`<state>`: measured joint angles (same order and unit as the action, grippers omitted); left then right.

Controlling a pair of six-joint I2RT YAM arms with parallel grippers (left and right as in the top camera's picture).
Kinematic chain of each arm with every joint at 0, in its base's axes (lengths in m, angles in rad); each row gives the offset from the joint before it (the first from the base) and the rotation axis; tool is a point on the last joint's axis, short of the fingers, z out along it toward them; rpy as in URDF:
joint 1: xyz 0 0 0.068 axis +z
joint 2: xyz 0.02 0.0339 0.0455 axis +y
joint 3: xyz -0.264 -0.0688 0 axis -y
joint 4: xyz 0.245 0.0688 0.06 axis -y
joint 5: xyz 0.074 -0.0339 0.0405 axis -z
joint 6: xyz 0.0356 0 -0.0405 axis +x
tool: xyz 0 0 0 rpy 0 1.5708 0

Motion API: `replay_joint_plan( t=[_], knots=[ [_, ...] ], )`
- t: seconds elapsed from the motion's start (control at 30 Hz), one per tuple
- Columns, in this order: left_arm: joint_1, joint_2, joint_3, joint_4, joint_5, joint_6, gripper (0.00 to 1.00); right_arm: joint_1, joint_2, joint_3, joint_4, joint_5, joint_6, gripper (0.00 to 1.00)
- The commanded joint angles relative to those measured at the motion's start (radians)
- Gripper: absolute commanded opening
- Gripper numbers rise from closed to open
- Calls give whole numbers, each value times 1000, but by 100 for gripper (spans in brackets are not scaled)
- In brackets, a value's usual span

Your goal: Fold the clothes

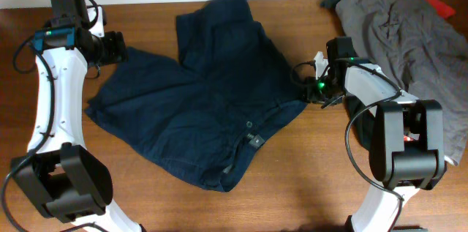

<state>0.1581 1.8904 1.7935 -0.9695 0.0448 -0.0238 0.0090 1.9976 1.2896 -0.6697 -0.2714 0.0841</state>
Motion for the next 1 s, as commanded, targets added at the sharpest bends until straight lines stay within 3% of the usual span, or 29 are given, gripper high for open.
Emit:
replay_joint_plan(
  t=[0.0, 0.07, 0.27, 0.5, 0.6, 0.63, 0.67, 0.73, 0.9, 0.97],
  knots=[
    [0, -4, 8, 4, 8, 21, 71, 5, 9, -39, 28, -8, 3, 27],
    [-1, -4, 8, 5, 9, 20, 71, 4, 9, -39, 65, -8, 8, 5],
    [-14, -4, 8, 14, 11, 21, 71, -40, 9, -38, 315, 75, 106, 4],
    [-49, -4, 8, 50, 11, 21, 71, -150, 9, -32, 711, 93, 109, 4],
    [-68, -4, 8, 61, 11, 21, 71, -168, 9, -31, 766, 100, 109, 4],
    [-74, -4, 8, 65, 11, 21, 71, -174, 9, -23, 757, 100, 109, 14],
    [-77, -3, 8, 72, 11, 21, 71, -176, 8, -12, 722, 100, 109, 56],
    [-82, -2, 8, 86, 12, 21, 71, -181, 3, 29, 603, 87, 109, 98],
    [-105, 51, 8, 202, 106, 65, 69, -177, -30, 212, 200, -9, 93, 99],
    [-134, 115, 8, 318, 153, 66, 69, -159, -59, 306, 11, -57, 52, 99]
  ],
)
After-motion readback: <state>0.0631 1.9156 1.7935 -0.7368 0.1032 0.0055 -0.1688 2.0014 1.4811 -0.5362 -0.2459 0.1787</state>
